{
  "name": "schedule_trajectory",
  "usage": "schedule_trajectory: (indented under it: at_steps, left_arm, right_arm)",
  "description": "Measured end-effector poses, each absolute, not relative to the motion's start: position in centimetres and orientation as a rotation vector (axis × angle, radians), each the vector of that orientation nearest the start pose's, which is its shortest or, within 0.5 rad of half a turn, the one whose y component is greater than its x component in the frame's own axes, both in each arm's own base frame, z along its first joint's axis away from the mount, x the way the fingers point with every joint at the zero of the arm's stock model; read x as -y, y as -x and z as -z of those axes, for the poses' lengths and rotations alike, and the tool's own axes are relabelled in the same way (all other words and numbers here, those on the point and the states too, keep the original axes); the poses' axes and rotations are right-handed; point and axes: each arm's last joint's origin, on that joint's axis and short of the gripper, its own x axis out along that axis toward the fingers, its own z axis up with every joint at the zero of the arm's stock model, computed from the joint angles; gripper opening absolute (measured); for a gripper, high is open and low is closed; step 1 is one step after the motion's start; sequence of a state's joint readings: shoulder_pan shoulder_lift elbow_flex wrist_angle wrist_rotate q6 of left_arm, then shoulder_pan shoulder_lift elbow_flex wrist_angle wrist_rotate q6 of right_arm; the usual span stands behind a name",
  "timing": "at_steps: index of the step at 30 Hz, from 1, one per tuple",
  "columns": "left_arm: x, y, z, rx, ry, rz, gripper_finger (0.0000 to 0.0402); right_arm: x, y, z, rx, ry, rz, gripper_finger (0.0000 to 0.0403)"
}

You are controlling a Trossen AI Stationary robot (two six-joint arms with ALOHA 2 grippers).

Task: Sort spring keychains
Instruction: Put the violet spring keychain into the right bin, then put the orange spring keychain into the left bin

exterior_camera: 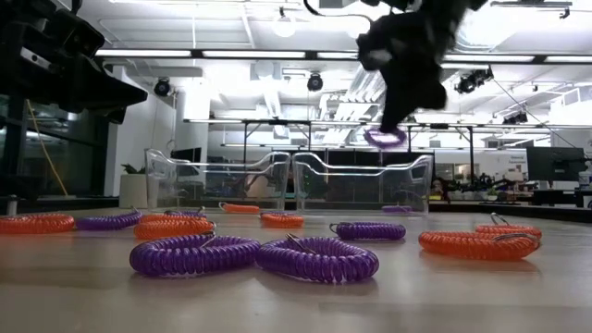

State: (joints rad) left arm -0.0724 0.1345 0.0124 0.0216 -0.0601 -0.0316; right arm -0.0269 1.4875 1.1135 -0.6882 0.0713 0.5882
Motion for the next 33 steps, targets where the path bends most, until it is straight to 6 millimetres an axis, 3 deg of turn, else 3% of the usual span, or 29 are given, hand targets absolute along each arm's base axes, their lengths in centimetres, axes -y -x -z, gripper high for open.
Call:
schedule_trajectory:
  at_steps: [4,8,17,25,33]
  left_arm:
    - [0.6,-10.5,-15.9,-0.101,0.025,0.011,0.0003]
    - [0.6,-10.5,-15.9,-0.100,0.025,0.011,0.0003]
    - [0.6,-10.5,-15.9,-0.100,0.025,0.011,0.0003]
    - [0.6,-10.5,-15.9,-0.100,0.025,0.011,0.0003]
    - [0.6,-10.5,-15.9,-0.100,0.025,0.011,0.0003]
  right_arm:
    - [4.2,-29.6,-27.5,-0.954,-0.493,0.487,0.0001]
    - [7.5,-29.5,-28.6,-0.925,-0.487,0.590,0.0001]
    - [13.2,-29.8,-24.7,-1.038,-0.596,0.750,0.0005]
    - [14.9,-30.3,-21.9,-1.117,-0.622,0.798,0.0049]
    - [15.0,-30.4,-21.7,-1.124,-0.598,0.820,0.0130]
